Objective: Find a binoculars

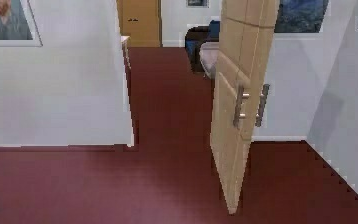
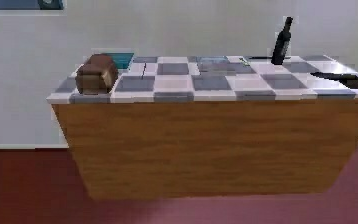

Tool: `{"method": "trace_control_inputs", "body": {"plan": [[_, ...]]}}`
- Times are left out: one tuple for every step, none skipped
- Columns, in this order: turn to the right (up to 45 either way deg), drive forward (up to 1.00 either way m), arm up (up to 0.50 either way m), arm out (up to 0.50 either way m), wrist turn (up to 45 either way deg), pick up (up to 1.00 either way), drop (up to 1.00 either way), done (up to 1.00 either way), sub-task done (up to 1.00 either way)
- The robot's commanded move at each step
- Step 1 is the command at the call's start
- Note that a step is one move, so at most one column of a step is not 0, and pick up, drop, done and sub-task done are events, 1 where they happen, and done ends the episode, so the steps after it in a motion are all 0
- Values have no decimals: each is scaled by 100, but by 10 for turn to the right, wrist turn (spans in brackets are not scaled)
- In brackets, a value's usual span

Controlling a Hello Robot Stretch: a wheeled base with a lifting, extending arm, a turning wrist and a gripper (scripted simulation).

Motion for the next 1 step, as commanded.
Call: {"method": "trace_control_inputs", "body": {"plan": [[0, 100, 0, 0, 0, 0, 0, 0, 0]]}}
